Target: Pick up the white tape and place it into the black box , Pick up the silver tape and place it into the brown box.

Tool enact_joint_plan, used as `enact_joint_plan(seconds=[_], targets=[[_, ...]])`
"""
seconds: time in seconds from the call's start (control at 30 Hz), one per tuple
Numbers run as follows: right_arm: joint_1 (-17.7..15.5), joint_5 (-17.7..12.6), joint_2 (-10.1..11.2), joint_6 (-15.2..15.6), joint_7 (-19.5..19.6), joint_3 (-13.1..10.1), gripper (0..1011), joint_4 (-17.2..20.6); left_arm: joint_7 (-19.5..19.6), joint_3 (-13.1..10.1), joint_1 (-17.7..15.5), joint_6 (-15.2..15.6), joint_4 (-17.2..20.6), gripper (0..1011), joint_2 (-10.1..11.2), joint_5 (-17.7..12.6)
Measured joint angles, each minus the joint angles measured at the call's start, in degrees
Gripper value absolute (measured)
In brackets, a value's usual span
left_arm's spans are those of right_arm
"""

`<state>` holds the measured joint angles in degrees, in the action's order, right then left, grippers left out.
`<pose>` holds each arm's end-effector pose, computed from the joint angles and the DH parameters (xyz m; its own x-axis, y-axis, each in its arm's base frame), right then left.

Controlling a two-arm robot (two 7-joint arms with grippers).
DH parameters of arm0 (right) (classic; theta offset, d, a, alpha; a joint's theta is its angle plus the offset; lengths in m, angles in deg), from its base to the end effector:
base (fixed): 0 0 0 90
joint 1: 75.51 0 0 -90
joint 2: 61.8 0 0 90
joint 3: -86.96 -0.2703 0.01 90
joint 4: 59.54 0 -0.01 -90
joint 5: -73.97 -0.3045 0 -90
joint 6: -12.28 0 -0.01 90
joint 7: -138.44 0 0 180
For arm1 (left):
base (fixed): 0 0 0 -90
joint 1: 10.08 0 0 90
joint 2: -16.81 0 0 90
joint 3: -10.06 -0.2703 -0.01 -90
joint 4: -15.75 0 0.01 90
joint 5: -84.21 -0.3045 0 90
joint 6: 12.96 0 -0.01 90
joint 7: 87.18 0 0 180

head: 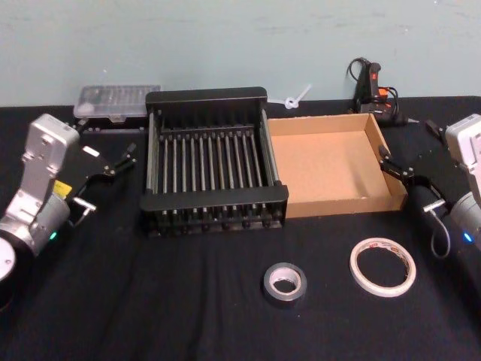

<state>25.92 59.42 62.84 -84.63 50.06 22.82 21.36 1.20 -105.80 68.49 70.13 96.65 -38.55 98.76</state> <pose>0.3508 -0.0726 -0.2856 0.2923 -0.8803 0.3736 0.9553 0.2873 -0.0702 0.3508 0.0726 -0.2856 0.2923 0.8803 0.3736 -0.9553 0.2873 0.0702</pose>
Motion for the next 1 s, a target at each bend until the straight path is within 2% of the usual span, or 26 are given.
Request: enact_joint_plan(seconds=[1.0], targets=[[0.0,0.0,0.0,0.0,0.0,0.0,1002,0.0,0.0,0.0,0.0,0.0,0.0,1001,0.0,0.0]])
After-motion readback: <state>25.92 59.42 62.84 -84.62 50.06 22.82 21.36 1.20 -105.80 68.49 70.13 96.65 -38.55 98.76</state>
